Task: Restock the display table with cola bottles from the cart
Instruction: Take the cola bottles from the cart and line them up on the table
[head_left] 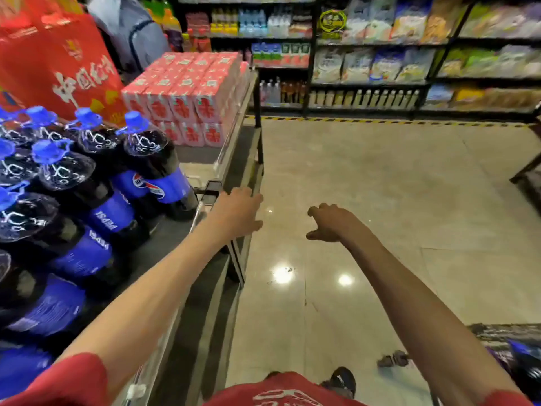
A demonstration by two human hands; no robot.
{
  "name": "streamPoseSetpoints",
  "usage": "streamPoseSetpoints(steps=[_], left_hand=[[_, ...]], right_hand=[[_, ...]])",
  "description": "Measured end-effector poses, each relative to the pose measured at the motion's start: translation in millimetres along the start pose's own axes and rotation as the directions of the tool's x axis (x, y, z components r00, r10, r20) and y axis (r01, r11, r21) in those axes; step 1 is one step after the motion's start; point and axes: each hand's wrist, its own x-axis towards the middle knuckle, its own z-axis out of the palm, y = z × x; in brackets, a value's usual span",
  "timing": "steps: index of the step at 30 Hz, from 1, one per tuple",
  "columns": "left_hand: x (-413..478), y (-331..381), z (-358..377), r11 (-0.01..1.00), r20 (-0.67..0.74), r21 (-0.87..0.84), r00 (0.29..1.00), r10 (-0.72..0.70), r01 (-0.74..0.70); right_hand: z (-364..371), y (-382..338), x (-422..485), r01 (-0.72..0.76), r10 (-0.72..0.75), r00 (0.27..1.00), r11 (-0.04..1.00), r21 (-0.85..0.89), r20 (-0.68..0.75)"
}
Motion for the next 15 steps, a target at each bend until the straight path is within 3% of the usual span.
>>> streamPoseSetpoints(steps=[9,15], left_hand=[[12.1,175.8,10.7,0.926,-0.013,0.180,0.941,0.339,-0.331],[-20.0,286.1,16.7,0.848,0.059,0.170,0.864,0.500,-0.502]], right_hand=[[64.3,109.3,-160.6,-0.380,0.381,0.924,0.906,0.188,0.031],[117.2,161.8,-285.3,-0.531,0.529,0.844,0.800,0.280,0.090]])
